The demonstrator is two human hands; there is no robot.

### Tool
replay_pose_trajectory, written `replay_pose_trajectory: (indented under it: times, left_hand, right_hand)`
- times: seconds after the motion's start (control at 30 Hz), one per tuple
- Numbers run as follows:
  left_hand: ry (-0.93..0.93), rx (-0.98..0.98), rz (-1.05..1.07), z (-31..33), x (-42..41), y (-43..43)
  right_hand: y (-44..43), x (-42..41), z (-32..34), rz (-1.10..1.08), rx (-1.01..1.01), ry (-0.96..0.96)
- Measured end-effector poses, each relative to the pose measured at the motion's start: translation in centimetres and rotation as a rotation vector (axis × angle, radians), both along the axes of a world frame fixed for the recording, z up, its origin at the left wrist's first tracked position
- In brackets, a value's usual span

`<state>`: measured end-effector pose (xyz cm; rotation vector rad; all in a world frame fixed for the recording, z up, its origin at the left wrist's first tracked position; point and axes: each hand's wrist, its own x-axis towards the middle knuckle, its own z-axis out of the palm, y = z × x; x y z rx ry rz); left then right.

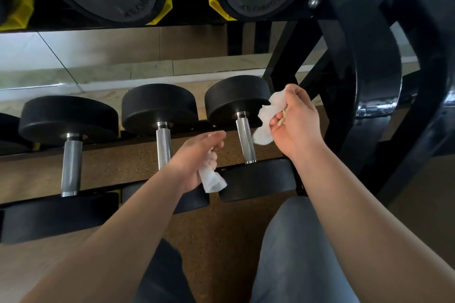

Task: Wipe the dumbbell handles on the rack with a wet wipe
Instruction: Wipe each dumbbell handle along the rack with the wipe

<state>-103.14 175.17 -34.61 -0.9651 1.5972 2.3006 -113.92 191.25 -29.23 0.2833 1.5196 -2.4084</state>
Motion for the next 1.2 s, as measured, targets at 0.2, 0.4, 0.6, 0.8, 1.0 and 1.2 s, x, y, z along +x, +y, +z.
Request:
replay_pose_trajectory:
  times: [0.2,0.4,0.6,0.8,1.0,1.2]
  left_hand:
    - [0.175,-0.197,-0.240,0.1,-1.0,1.3]
    - [0.157,-0.129,-0.038,-0.2,-2.3,1.6]
    - [0.208,0.218,-0.006,-0.4,-2.6,1.9]
    - [0.265,0.256,-0.103,-0.5,-3.0,0.9]
    - [0.108,0.150,0.226,-2.1,-3.6,0.7]
    - [0.019,0.260,0.448,-1.6,-4.1,1.4]
  right_hand:
    - [-0.9,0.5,-1.4,0.146,-0.070,0.003]
    - [0.4,-0.1,-3.1,0.331,0.394,0.323]
    - [1.3,0.7,-4.4,0.622,0.984,0.553]
    - [1.2,-1.4,-5.5,0.420,0.986,0.477]
    - [0.2,-3.0,-6.9,0.479,1.050,0.394]
    - [0.0,-4.2,-8.0,0.352,1.163,0.407]
